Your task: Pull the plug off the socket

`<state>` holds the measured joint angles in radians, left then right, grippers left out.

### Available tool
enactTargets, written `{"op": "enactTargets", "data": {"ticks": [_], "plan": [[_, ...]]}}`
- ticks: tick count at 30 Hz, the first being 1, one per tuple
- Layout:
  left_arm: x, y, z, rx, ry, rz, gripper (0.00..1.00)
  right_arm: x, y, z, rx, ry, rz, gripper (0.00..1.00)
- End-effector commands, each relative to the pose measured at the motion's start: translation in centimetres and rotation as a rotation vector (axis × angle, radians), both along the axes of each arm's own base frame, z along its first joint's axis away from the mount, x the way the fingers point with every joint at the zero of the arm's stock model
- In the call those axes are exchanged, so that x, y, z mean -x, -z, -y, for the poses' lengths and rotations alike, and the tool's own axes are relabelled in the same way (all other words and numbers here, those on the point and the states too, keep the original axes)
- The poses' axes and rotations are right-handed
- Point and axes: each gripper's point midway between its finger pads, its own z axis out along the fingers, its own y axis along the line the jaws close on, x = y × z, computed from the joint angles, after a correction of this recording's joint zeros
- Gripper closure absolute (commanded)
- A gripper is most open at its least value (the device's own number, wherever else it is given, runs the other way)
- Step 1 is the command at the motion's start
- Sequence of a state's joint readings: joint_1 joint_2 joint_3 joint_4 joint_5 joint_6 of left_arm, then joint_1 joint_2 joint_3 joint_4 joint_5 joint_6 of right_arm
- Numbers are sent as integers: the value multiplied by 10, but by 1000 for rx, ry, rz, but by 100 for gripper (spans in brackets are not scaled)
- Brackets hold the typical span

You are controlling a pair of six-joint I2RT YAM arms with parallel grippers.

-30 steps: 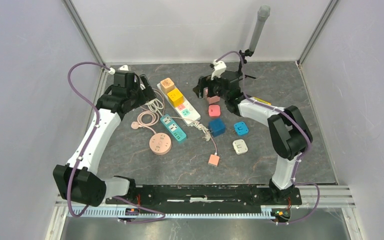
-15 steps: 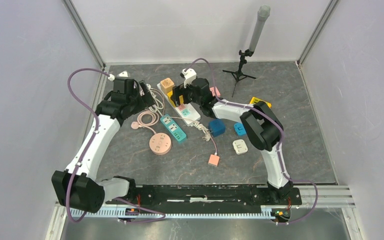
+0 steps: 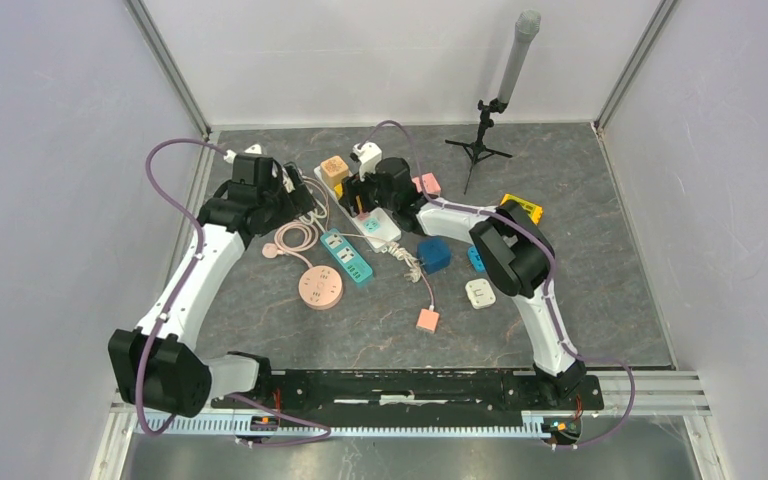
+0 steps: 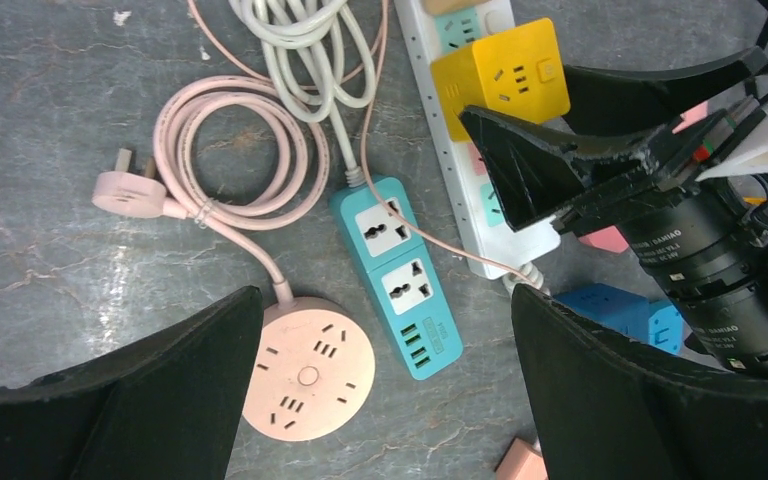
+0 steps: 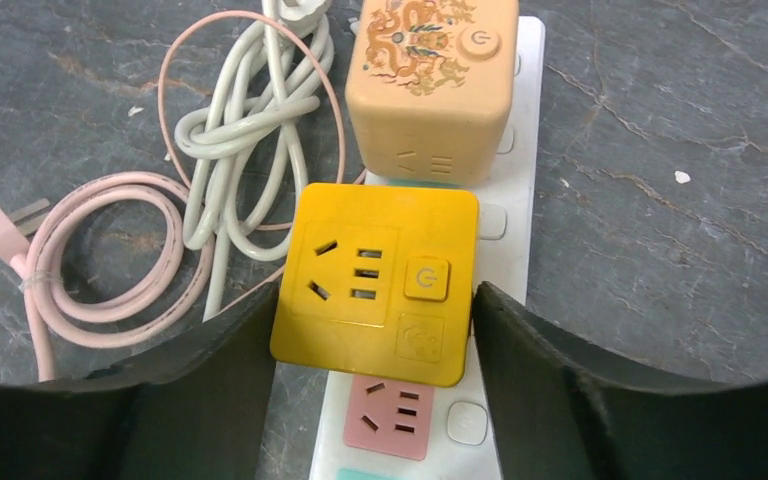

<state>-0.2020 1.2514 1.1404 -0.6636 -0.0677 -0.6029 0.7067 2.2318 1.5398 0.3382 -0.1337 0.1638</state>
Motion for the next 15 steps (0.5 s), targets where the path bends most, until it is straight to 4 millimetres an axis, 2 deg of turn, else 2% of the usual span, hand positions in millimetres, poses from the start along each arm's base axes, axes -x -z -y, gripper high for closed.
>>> {"op": "enactTargets", "data": {"ticks": [1, 3, 6, 12, 15], "plan": [[-16, -9, 11, 82, -7, 43, 0, -11, -8, -9, 53, 15, 45, 37], [-19, -6, 15, 99, -5, 37, 0, -12, -4, -1, 90, 50, 40, 48], [-25, -2, 23, 138, 3, 26, 0, -11, -5, 17, 137, 107, 50, 56], [-43, 5, 38, 218, 4, 22, 0, 10, -16, 38, 167, 103, 50, 59], [-50, 9, 42, 242, -1, 20, 0, 25, -12, 42, 158, 75, 11, 58]]}}
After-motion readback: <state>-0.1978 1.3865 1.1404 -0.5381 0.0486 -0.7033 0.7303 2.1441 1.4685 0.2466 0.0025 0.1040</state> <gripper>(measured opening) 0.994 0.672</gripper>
